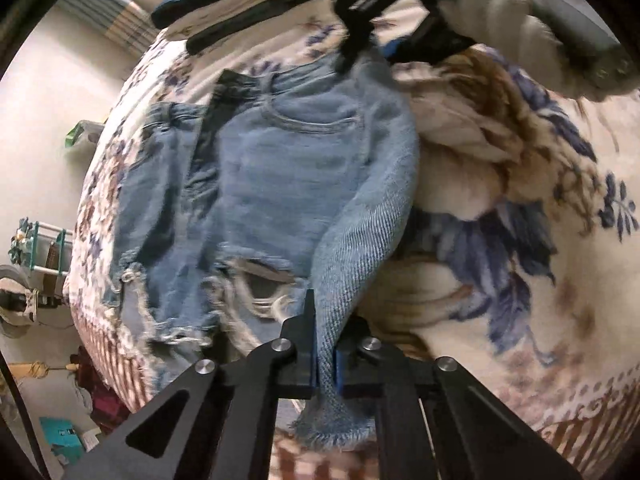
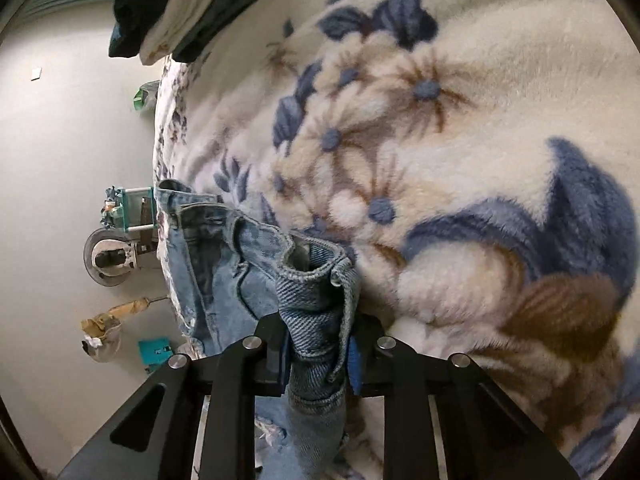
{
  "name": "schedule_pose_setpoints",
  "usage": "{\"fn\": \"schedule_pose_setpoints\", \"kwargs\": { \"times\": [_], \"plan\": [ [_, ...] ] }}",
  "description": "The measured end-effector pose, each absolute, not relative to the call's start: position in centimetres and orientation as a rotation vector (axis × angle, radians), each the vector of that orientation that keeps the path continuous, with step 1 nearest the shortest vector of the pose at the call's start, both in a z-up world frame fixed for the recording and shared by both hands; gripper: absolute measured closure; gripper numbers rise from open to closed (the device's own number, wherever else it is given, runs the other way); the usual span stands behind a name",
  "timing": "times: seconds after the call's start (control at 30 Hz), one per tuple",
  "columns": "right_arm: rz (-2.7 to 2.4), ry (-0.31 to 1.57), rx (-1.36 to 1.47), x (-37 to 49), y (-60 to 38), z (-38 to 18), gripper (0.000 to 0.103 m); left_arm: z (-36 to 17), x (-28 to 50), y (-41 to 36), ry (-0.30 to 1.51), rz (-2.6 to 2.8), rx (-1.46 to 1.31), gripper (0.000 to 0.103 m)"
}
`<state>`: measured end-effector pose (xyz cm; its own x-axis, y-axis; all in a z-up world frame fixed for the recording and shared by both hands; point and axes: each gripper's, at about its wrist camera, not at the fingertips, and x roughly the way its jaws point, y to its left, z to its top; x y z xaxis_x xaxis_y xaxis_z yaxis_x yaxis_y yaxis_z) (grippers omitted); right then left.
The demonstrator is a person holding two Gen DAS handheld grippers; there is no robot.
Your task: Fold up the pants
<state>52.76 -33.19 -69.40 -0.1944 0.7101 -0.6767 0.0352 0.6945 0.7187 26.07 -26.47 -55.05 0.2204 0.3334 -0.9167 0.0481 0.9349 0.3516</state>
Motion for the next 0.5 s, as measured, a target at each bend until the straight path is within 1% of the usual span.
{"fn": "schedule_pose_setpoints", "kwargs": {
  "times": [0.13, 0.33, 0.5],
  "plan": [
    [0.658, 1.665, 0.626, 52.6, -33.2, -67.5, 0.082, -53.1, 26.2, -23.9, 1.338, 0.252, 0.295, 0.099],
    [0.648, 1.647, 0.632, 52.7, -32.7, -63.9, 0.084, -48.9, 27.0, -19.5, 1.267, 0.305, 0.243, 0.099],
    [0.662, 1.627, 0.618, 53.6, -28.3, -59.7, 0.084, -46.4, 27.4, -14.6, 1.251, 0.342, 0.161, 0.099]
  ]
}}
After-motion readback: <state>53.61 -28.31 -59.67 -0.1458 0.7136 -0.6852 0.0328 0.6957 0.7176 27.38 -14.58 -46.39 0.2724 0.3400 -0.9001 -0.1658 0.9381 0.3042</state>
